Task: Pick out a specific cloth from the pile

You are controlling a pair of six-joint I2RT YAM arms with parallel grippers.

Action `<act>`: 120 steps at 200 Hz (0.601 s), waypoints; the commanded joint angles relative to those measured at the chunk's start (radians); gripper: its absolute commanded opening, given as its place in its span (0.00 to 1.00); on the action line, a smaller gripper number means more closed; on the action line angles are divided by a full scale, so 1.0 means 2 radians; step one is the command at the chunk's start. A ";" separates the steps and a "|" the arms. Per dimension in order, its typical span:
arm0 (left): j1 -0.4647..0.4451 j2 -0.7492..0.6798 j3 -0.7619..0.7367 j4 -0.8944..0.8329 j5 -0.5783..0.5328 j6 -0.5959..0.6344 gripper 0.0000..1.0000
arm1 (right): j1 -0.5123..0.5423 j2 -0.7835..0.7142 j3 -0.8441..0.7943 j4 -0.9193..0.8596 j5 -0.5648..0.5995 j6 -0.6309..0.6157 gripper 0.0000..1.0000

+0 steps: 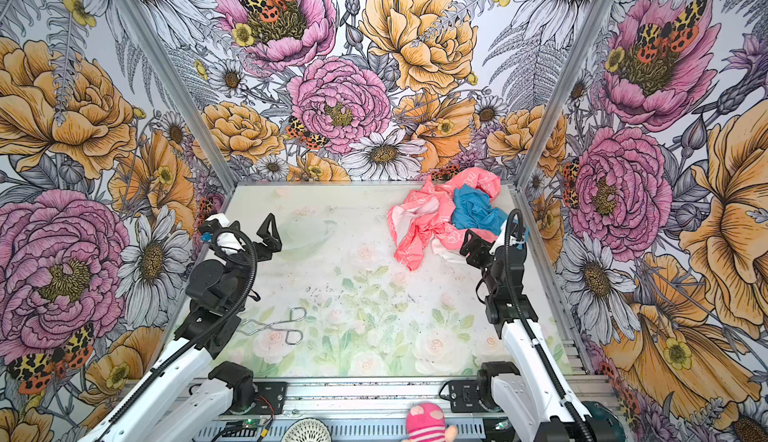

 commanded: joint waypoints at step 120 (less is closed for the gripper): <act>-0.007 -0.051 0.025 -0.196 0.197 0.080 0.99 | 0.005 0.226 -0.063 0.222 -0.040 0.292 0.60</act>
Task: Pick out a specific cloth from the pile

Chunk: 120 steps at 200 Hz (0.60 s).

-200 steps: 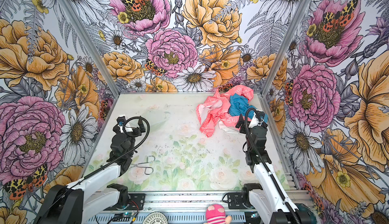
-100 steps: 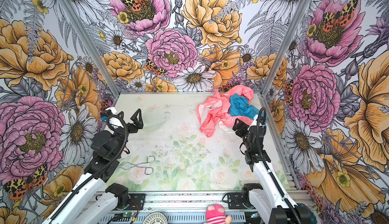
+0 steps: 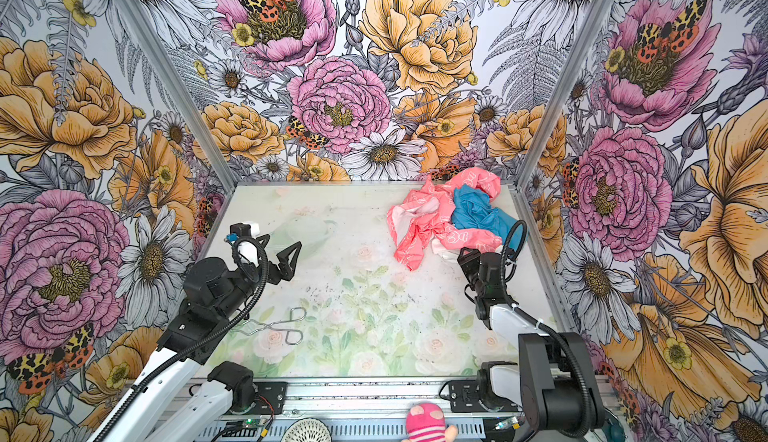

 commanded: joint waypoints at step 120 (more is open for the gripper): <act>0.011 -0.063 -0.020 -0.021 -0.018 0.009 0.99 | 0.015 0.156 0.030 0.138 -0.011 0.061 0.55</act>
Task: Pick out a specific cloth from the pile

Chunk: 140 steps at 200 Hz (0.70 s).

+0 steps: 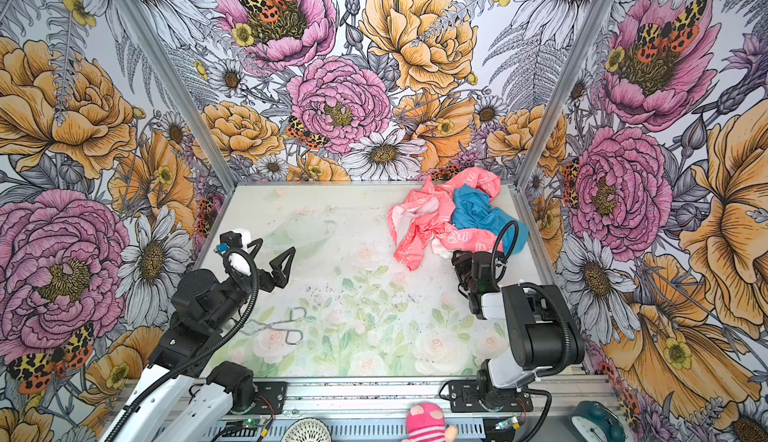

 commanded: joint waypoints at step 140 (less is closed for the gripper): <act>-0.011 -0.021 -0.006 -0.025 -0.045 0.012 0.99 | 0.006 0.086 0.043 0.060 0.021 0.014 0.47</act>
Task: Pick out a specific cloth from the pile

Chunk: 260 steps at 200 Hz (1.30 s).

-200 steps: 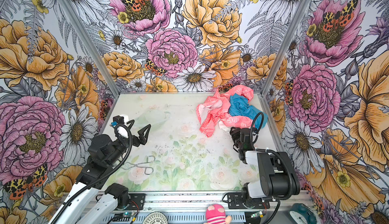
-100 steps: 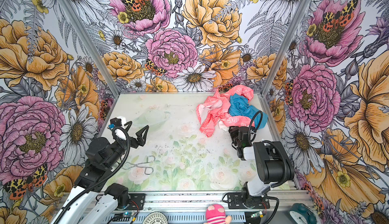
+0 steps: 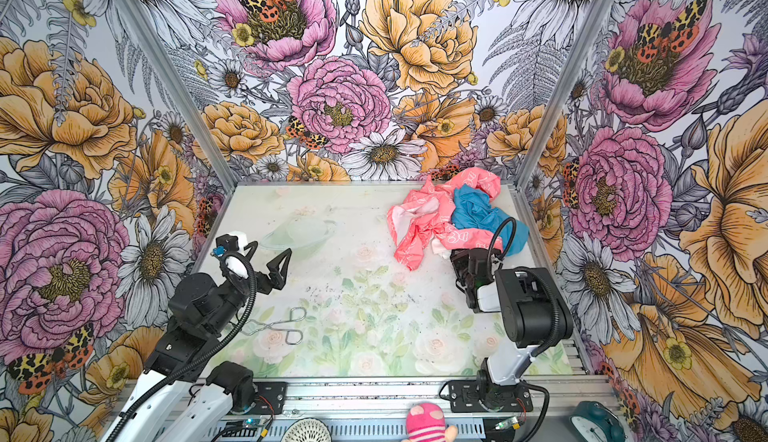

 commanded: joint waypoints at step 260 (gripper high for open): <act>-0.005 -0.015 -0.009 -0.007 -0.028 0.014 0.99 | 0.002 -0.190 0.100 -0.139 0.018 -0.122 0.00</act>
